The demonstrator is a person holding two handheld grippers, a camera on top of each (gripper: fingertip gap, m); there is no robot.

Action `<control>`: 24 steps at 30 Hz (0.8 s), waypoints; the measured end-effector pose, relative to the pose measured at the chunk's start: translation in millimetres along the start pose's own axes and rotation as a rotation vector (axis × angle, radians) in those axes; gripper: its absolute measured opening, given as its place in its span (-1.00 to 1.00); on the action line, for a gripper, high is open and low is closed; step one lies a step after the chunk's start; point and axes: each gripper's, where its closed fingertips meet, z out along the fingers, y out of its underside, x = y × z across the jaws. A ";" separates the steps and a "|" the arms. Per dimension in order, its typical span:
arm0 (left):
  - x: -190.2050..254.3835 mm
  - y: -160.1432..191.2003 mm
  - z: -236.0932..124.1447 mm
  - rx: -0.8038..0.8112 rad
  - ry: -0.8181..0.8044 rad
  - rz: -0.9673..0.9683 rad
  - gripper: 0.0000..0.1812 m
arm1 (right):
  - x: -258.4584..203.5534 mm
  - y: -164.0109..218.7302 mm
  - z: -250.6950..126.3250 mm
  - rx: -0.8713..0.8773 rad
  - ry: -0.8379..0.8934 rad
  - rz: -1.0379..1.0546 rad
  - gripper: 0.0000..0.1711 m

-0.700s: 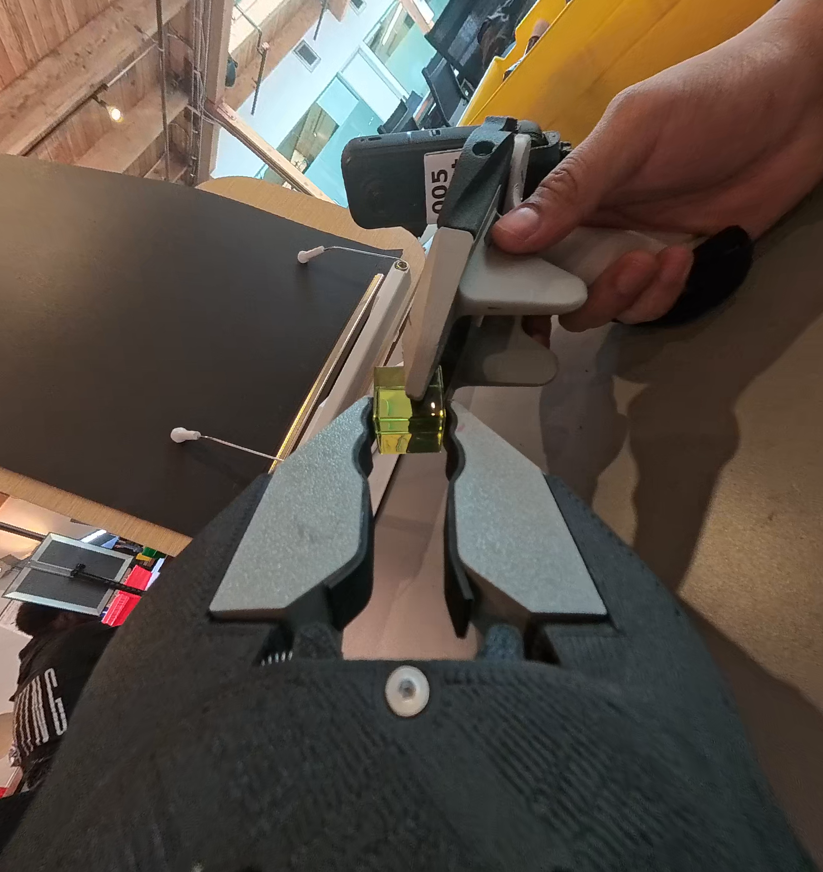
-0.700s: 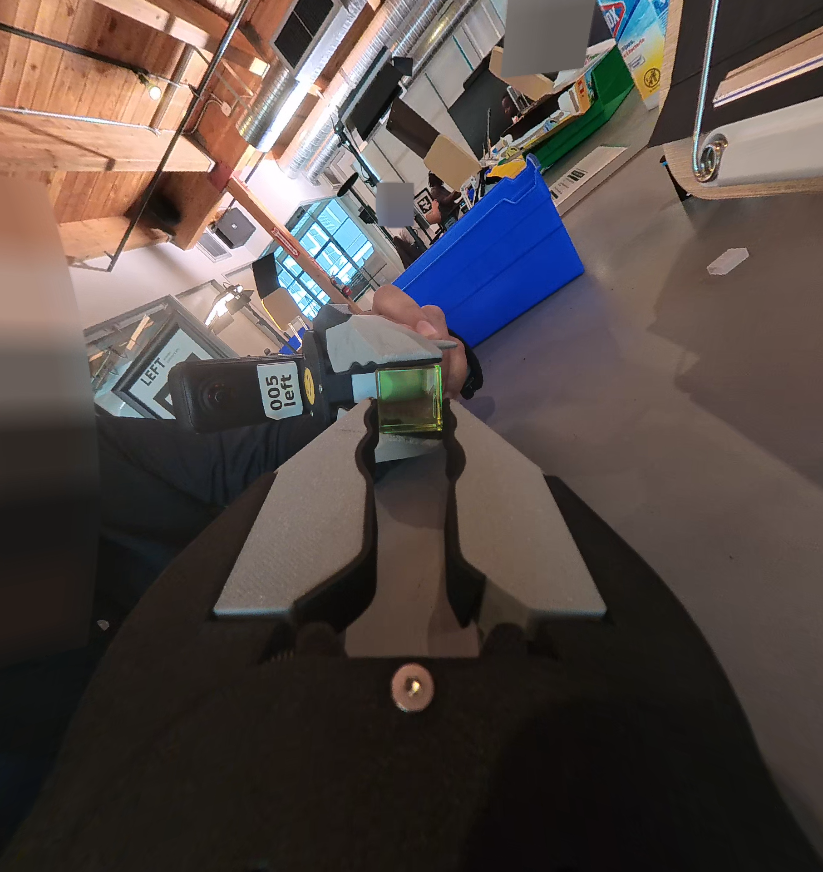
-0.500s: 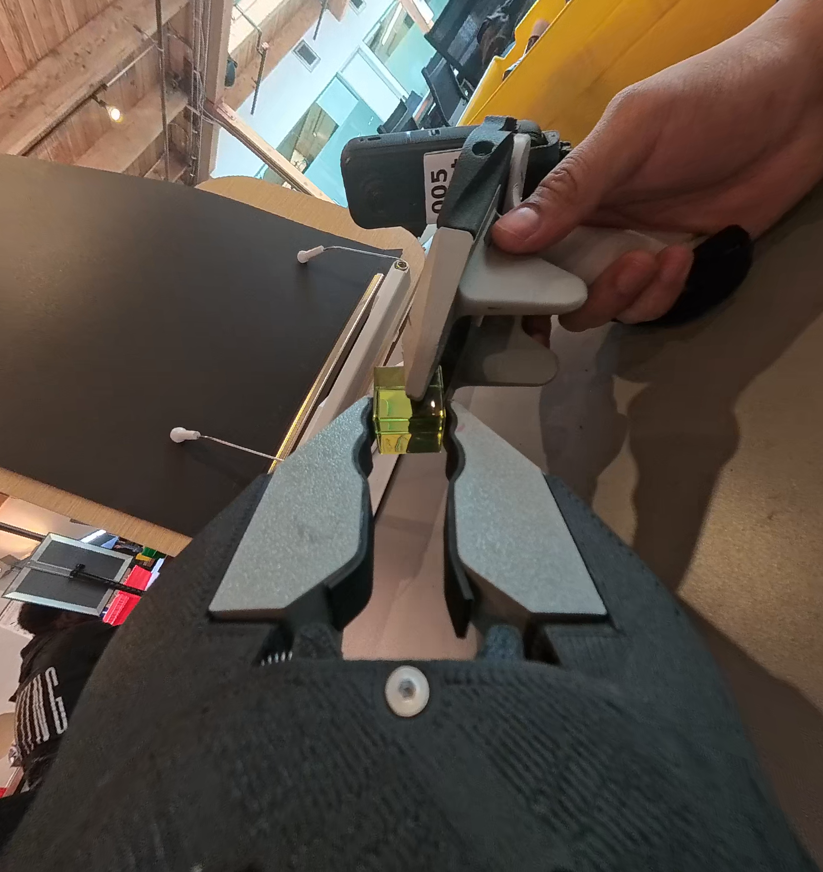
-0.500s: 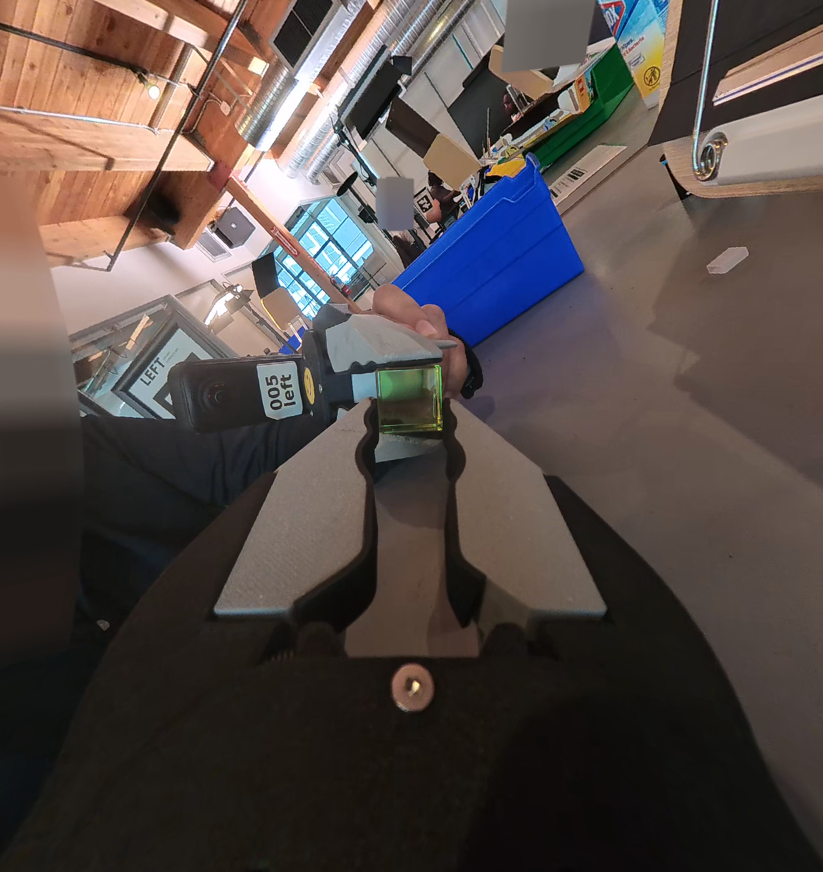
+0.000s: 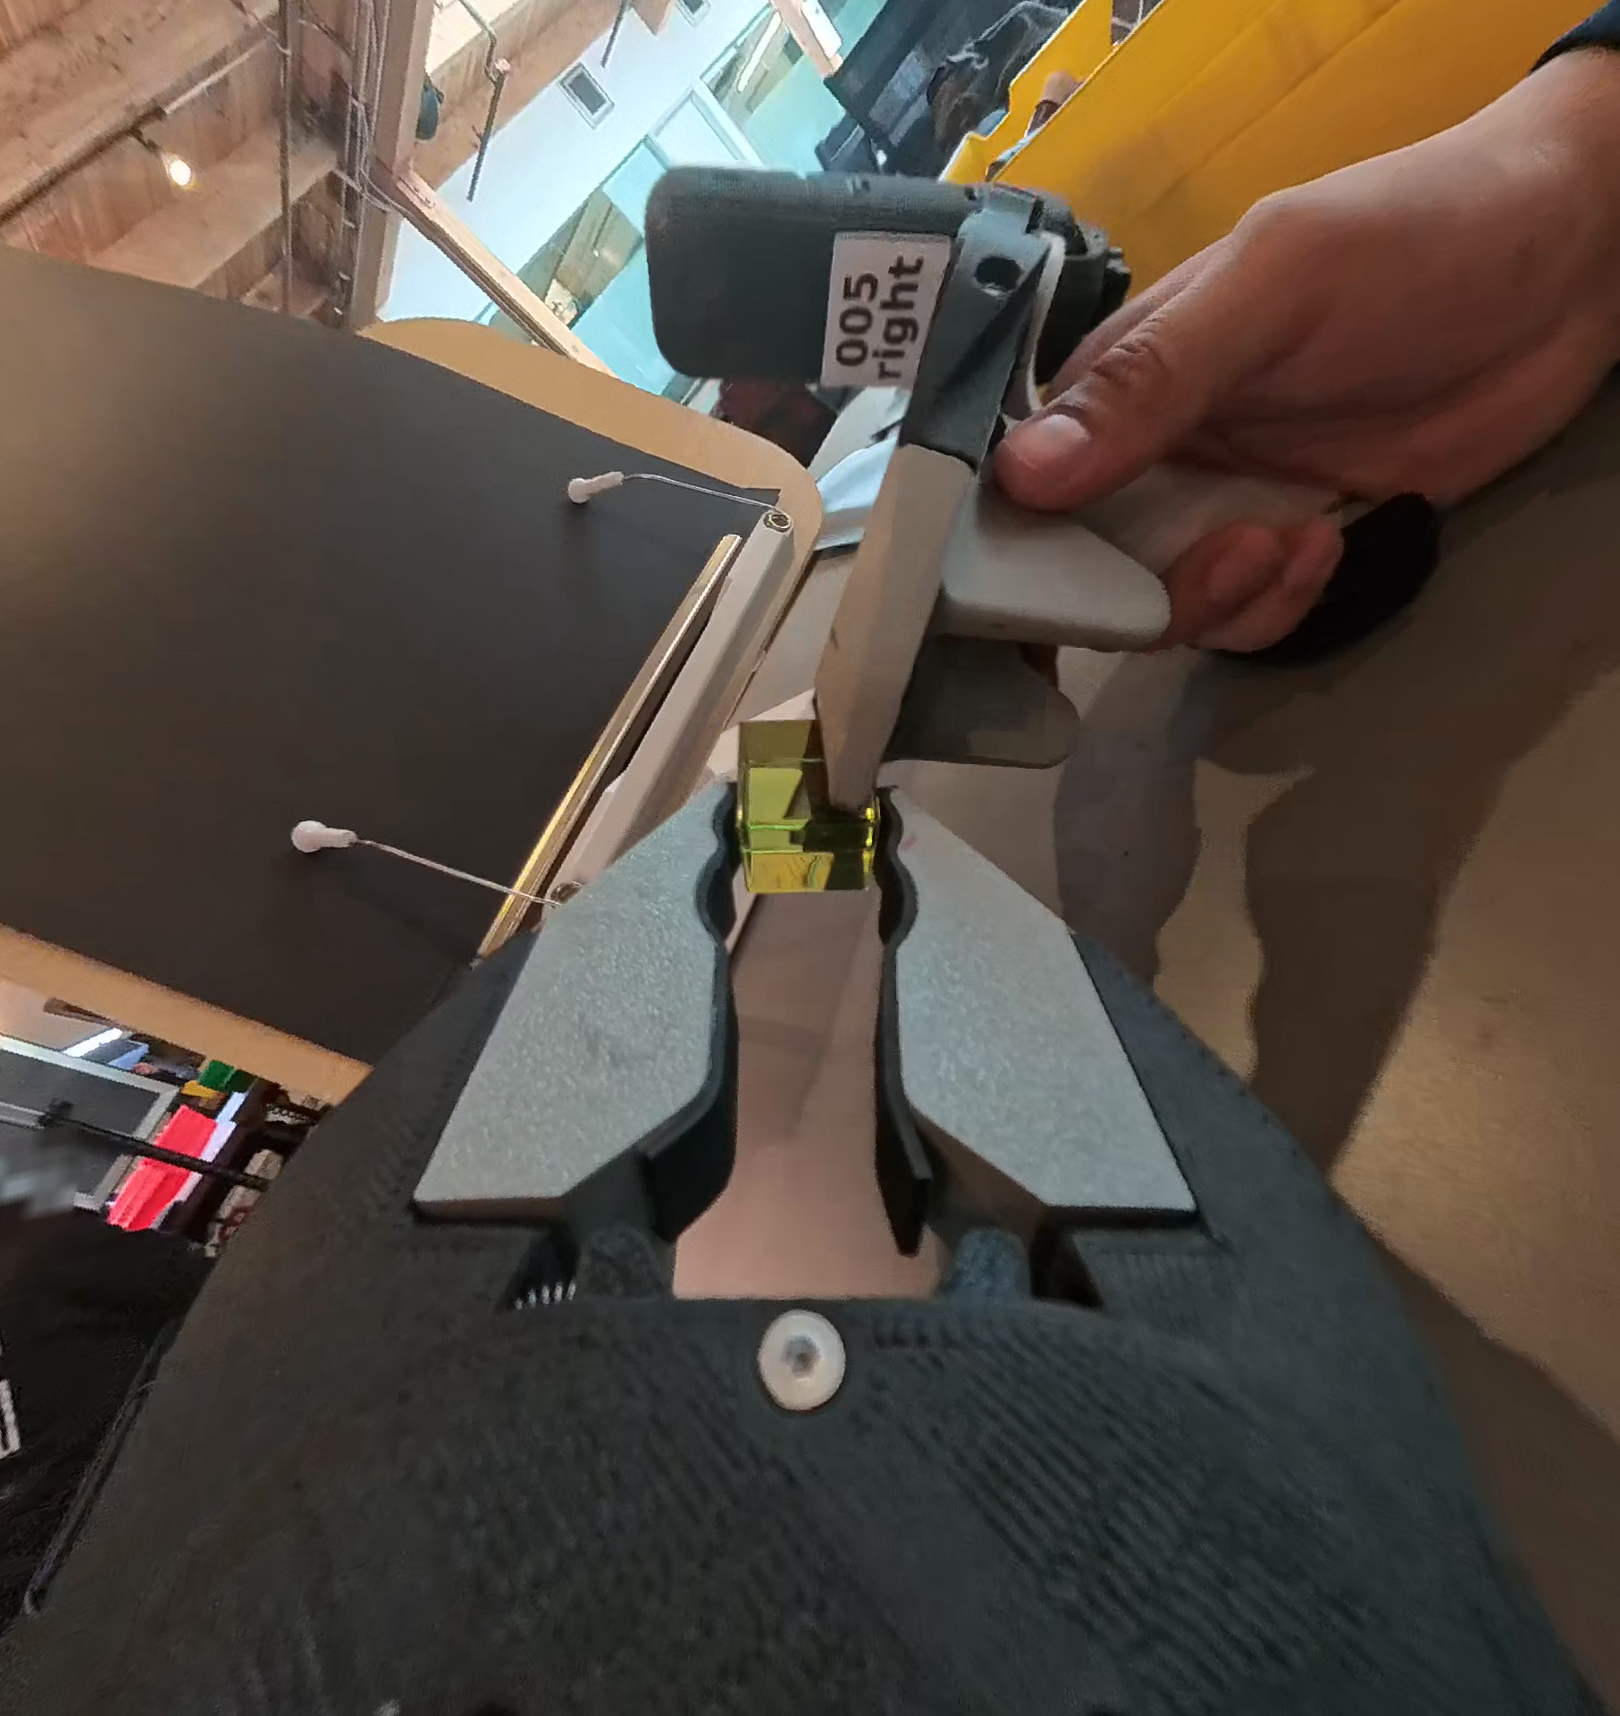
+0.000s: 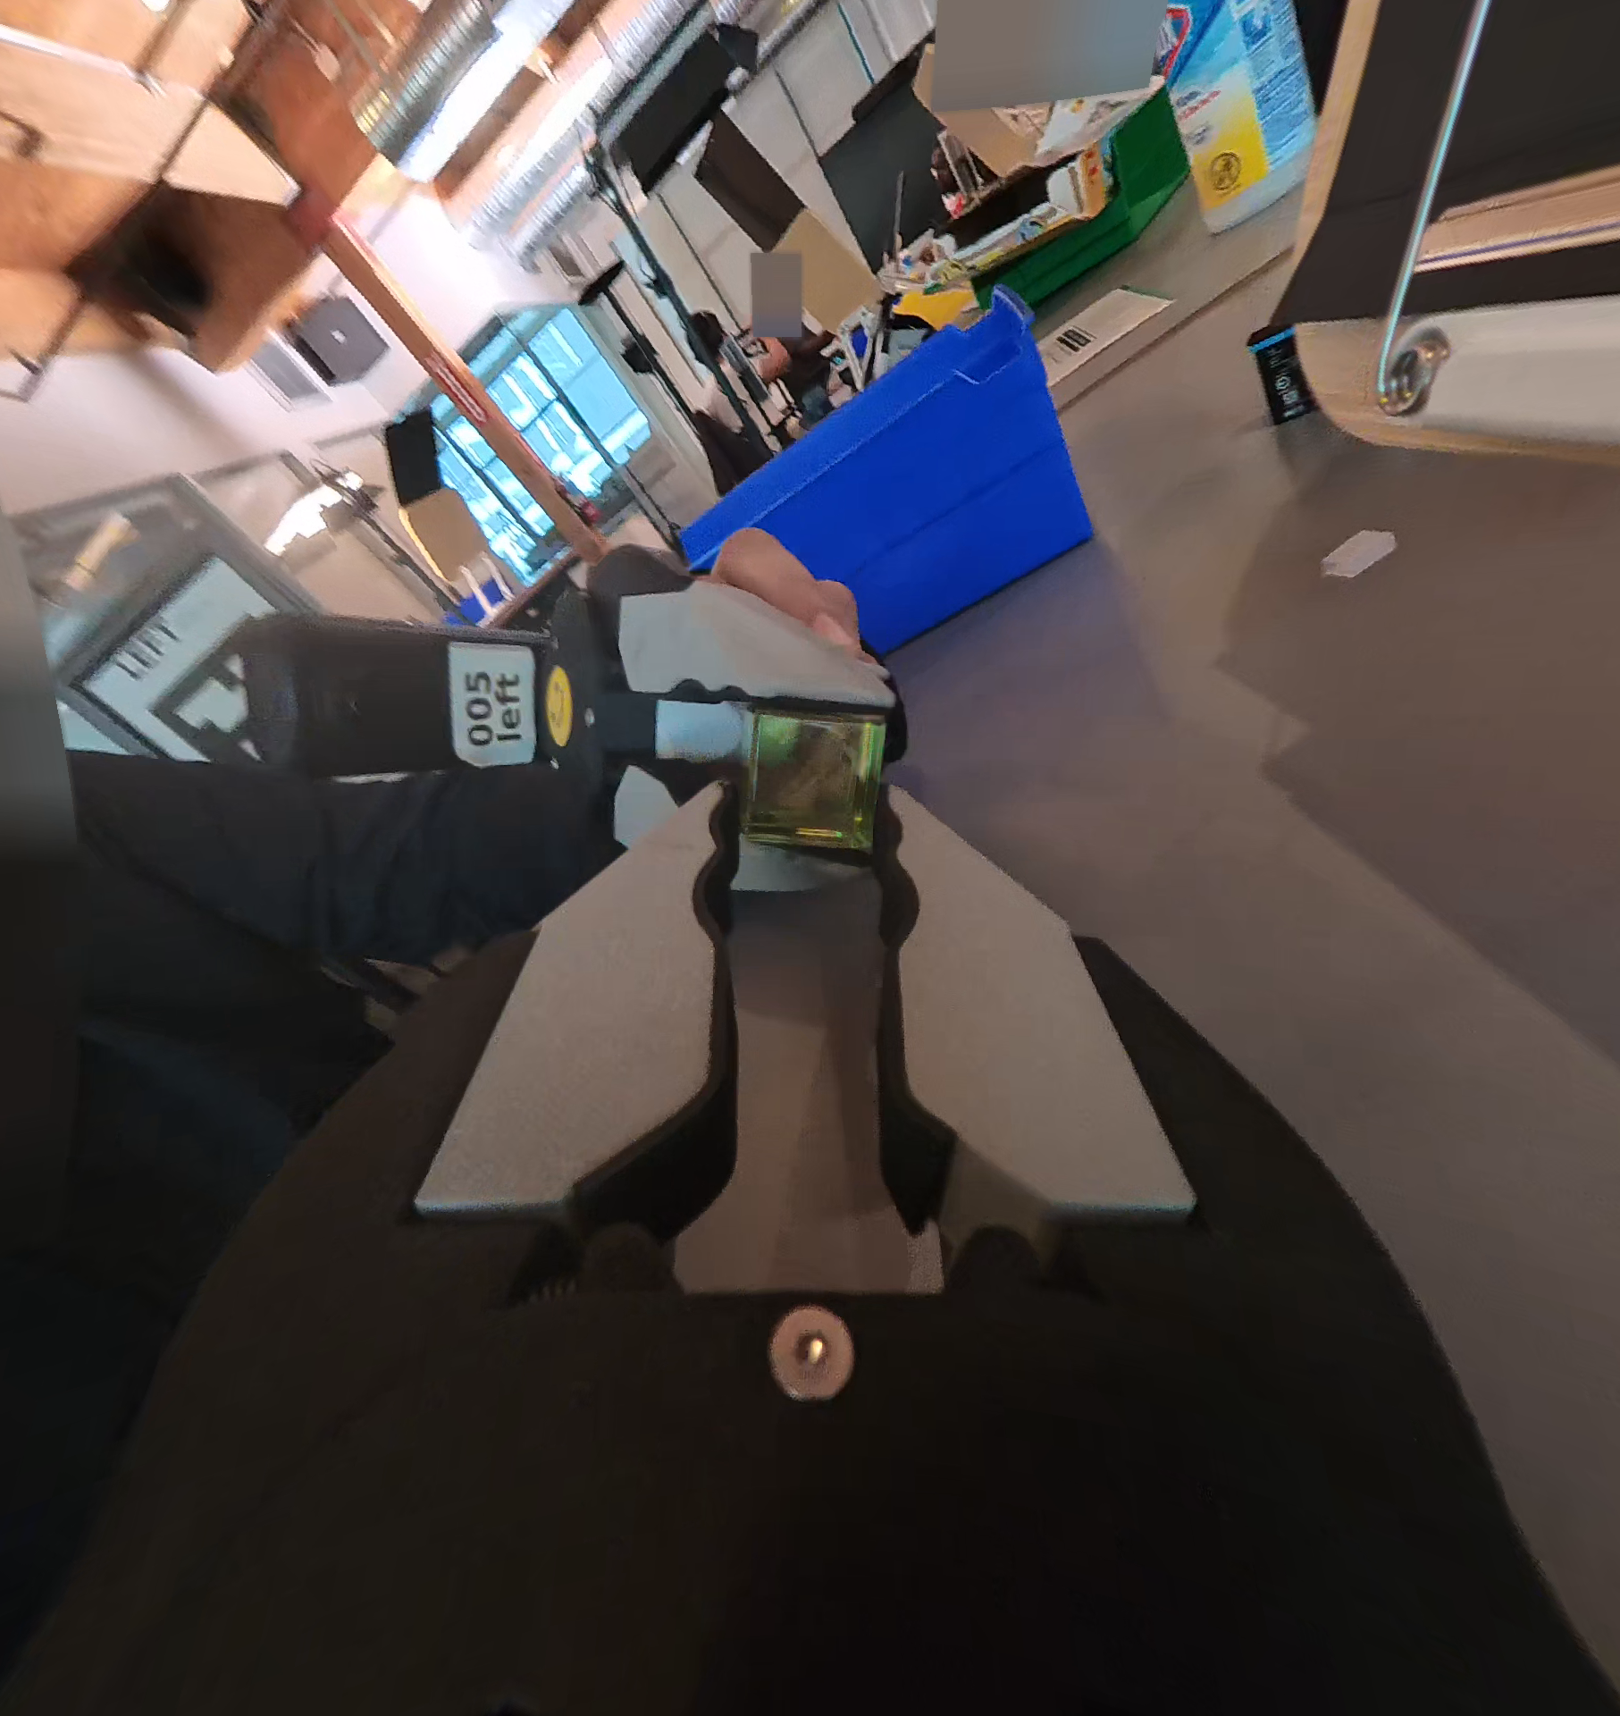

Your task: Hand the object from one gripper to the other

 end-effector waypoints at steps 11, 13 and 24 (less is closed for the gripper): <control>-3.1 -1.5 -1.7 0.025 0.037 -0.102 -0.72 | 0.8 -7.7 -3.9 0.006 0.134 -0.211 -0.59; -6.0 -2.5 -3.0 0.036 0.042 -0.141 -0.72 | -0.3 -13.6 -8.0 0.039 0.142 -0.226 -0.56; 0.9 -18.7 -11.1 0.156 0.249 -0.420 -0.72 | -13.3 -18.7 -14.0 0.023 0.178 -0.410 -0.51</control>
